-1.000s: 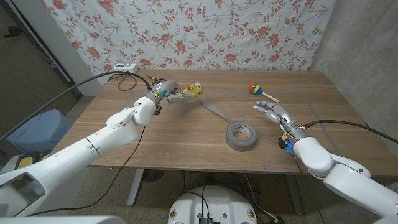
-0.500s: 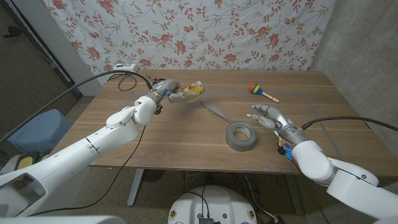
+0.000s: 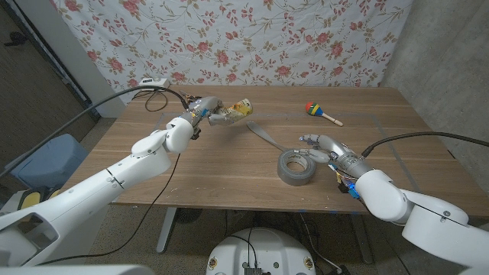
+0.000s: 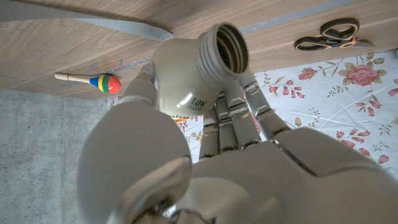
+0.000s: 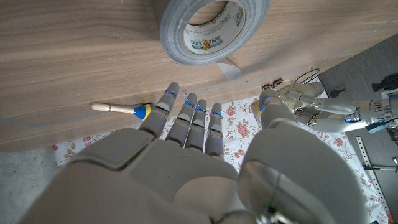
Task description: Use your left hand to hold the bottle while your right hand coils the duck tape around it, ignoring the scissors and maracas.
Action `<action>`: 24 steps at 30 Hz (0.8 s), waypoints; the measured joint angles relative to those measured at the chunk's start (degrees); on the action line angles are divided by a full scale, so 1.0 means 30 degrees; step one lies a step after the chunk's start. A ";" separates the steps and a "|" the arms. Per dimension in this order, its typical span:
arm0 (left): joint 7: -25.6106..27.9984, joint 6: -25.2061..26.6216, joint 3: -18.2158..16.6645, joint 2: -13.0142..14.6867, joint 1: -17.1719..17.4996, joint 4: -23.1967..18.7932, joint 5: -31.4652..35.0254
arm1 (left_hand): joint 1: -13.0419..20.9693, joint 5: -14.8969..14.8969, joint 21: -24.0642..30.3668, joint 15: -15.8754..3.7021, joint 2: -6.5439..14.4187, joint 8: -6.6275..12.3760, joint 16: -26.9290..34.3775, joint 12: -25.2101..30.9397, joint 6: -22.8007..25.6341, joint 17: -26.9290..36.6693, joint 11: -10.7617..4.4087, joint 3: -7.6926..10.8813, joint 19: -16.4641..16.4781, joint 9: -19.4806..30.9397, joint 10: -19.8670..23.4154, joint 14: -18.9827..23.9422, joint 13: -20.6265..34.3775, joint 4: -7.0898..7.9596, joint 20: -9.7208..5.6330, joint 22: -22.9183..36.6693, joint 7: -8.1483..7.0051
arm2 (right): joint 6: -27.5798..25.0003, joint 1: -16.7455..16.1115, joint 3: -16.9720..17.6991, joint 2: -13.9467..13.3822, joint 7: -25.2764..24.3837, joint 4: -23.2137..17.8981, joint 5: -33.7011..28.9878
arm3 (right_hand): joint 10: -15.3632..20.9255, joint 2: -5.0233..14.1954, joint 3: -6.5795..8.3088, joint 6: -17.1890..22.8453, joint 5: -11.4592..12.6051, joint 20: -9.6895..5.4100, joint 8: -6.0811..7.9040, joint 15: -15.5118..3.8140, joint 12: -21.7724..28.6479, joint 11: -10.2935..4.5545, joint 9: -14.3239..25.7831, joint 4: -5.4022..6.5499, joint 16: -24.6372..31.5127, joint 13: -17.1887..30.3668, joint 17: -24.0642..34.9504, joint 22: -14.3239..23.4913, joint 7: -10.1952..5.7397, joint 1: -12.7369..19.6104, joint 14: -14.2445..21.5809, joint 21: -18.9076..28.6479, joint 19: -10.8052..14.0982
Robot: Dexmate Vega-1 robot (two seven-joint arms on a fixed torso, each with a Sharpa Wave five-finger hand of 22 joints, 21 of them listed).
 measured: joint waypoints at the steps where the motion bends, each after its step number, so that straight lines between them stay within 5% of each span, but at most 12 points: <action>1: -0.0007 0.0008 -0.0001 -0.0002 -0.0001 -0.0002 0.0015 | 0.0000 0.0000 0.0031 0.0000 0.0000 -0.0001 -0.0001 -0.0002 0.0000 0.0028 0.0000 0.0000 0.0001 0.0000 0.0000 0.0001 0.0000 0.0000 0.0001 0.0000 0.0000 | -0.0086 0.0180 -0.0157 -0.0103 0.0077 -0.0114 -0.0010 | 0.0005 -0.0068 -0.0004 0.0000 0.0000 0.0000 0.0000 0.0000 0.0000 0.0004 0.0000 0.0004 0.0092 0.0029 0.0001 0.0000 0.0000 -0.0068 0.0000 0.0000 0.0000; 15: -0.0037 0.0022 -0.0133 -0.0019 0.0059 -0.0176 0.0116 | 0.0001 0.0002 0.0107 -0.0100 -0.0001 -0.0094 -0.0282 -0.0220 0.0000 0.0211 0.0000 -0.0106 -0.0105 0.0091 0.0003 0.0094 0.0001 0.0106 -0.0104 0.0002 0.0000 | -0.3320 0.3676 -0.3361 -0.0905 0.3321 -0.1293 -0.0845 | 0.0649 -0.0404 -0.0167 0.0518 0.0288 -0.0241 0.0145 -0.0031 0.0000 0.0033 -0.0002 0.0040 0.0379 0.0035 0.0086 -0.0002 -0.0043 0.0345 0.0581 0.0217 0.0650; 24: -0.0039 0.0056 -0.0298 0.0072 0.0277 -0.0411 0.0068 | 0.0002 0.0517 0.0107 -0.0101 -0.0002 -0.0133 -0.0344 -0.0295 0.0000 0.0314 0.0068 -0.0161 -0.0104 0.0090 0.0073 0.0096 0.0002 0.0161 -0.0103 0.0003 0.0000 | -0.6122 0.6767 -0.6908 -0.0801 0.5264 -0.1859 -0.2771 | 0.0648 -0.0637 -0.0326 0.0684 0.0390 -0.0376 0.0145 0.0002 0.0000 0.0034 -0.0003 0.0045 0.0427 0.0033 0.0174 -0.0002 -0.0001 0.0665 0.0583 0.0217 0.0786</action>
